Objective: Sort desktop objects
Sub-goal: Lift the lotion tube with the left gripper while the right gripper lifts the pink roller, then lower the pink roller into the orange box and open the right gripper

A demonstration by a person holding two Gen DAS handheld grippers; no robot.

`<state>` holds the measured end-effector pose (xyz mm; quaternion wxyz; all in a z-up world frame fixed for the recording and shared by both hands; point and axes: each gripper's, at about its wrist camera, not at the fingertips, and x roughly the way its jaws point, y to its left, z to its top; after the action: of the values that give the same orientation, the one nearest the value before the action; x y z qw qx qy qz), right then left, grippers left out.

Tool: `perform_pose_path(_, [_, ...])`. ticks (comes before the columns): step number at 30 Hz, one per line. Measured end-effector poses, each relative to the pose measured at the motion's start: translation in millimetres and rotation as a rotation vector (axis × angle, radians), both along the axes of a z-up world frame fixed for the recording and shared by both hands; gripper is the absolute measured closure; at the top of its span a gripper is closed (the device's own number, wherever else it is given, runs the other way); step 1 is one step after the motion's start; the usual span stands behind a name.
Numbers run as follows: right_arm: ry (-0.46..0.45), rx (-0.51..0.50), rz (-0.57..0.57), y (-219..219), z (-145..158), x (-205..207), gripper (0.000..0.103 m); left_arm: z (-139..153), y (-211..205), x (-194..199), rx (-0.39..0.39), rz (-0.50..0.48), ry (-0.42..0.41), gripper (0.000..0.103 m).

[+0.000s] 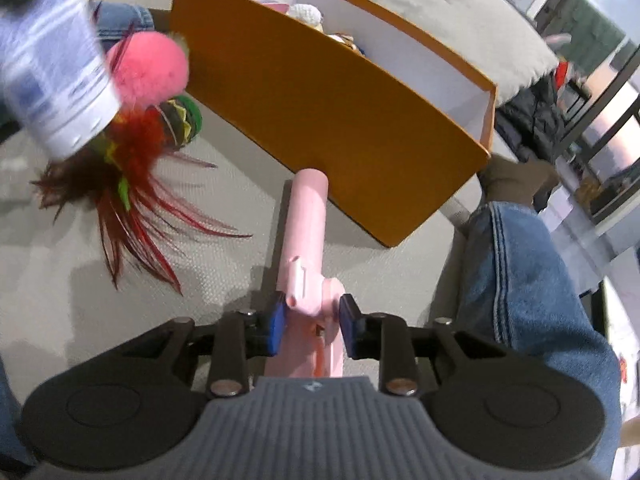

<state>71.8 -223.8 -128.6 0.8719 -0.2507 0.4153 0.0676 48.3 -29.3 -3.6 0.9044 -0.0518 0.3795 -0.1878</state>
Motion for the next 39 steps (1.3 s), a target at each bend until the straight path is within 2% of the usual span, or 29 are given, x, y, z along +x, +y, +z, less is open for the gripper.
perform_pose_path(3, [-0.057, -0.084, 0.022, 11.1, -4.2, -3.0, 0.083, 4.3, -6.4, 3.1, 0.005, -0.022, -0.017, 0.089])
perform_pose_path(5, [-0.064, -0.109, 0.036, 12.3, -4.0, -3.5, 0.086, 7.7, -10.3, 6.1, 0.009, -0.038, -0.03, 0.089])
perform_pose_path(6, [-0.075, -0.116, 0.035, 10.6, -1.6, -4.0, 0.091, 9.4, -11.7, 7.5, 0.011, -0.044, -0.036, 0.089])
perform_pose_path(8, [-0.075, -0.07, 0.033, 3.1, 10.5, -4.5, 0.097, 11.8, -11.6, 11.1, 0.013, -0.05, -0.043, 0.089])
perform_pose_path(11, [-0.05, 0.024, 0.032, -9.7, 38.1, -6.0, 0.097, 16.6, -8.5, 18.4, 0.006, -0.046, -0.05, 0.089])
perform_pose_path(15, [-0.023, 0.148, 0.078, -26.0, 88.2, -10.6, 0.097, 29.5, -3.6, 25.8, -0.02, -0.056, -0.079, 0.089])
perform_pose_path(18, [-0.038, 0.187, 0.131, -33.5, 129.2, -8.8, 0.097, 42.3, -1.1, 32.7, -0.03, -0.065, -0.11, 0.089])
perform_pose_path(20, [-0.057, 0.197, 0.128, -39.7, 152.0, 5.9, 0.097, 49.1, -1.0, 39.7, -0.021, -0.062, -0.13, 0.089])
perform_pose_path(24, [-0.087, 0.257, 0.05, -42.0, 186.0, 48.5, 0.097, 58.6, -0.9, 63.1, -0.012, -0.03, -0.15, 0.089])
perform_pose_path(27, [-0.069, 0.282, -0.003, -39.5, 188.4, 90.5, 0.097, 60.6, 0.1, 82.8, -0.017, -0.014, -0.145, 0.089])
perform_pose_path(31, [-0.006, 0.205, 0.027, -25.5, 166.1, 147.1, 0.097, 55.1, 4.5, 104.8, -0.002, 0.005, -0.124, 0.089])
perform_pose_path(34, [0.103, 0.125, 0.138, -12.5, 144.2, 175.7, 0.097, 49.2, 10.8, 116.8, 0.004, 0.014, -0.109, 0.089])
perform_pose_path(39, [0.237, -0.076, 0.38, 5.1, 122.9, 187.2, 0.097, 43.0, 21.7, 136.0, 0.01, 0.029, -0.092, 0.089])
